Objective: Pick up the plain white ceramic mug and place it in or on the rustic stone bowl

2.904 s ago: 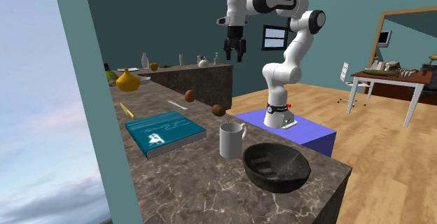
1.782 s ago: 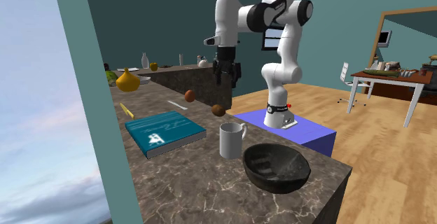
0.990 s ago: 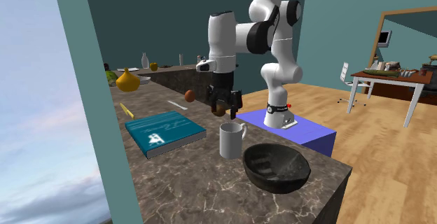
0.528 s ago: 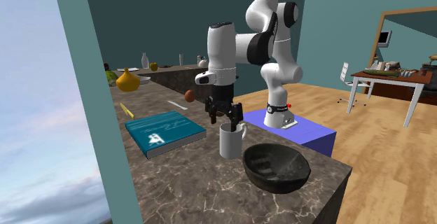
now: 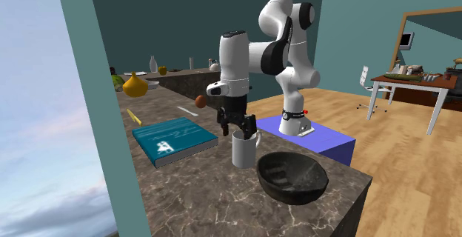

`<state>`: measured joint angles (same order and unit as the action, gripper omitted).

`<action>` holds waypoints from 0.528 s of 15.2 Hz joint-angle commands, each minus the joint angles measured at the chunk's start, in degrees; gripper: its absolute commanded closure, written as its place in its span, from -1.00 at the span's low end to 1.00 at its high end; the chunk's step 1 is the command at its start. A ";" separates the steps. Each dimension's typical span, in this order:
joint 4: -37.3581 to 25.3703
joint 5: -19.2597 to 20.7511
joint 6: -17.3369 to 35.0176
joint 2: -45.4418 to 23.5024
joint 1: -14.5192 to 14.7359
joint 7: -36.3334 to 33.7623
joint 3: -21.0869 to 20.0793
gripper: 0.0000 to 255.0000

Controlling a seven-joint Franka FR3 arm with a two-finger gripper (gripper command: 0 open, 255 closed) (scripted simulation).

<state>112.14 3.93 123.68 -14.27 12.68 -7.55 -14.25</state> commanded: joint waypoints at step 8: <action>0.00 0.00 0.01 0.00 0.00 0.00 0.00 1.00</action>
<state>112.13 3.93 123.69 -14.25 12.68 -7.56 -14.25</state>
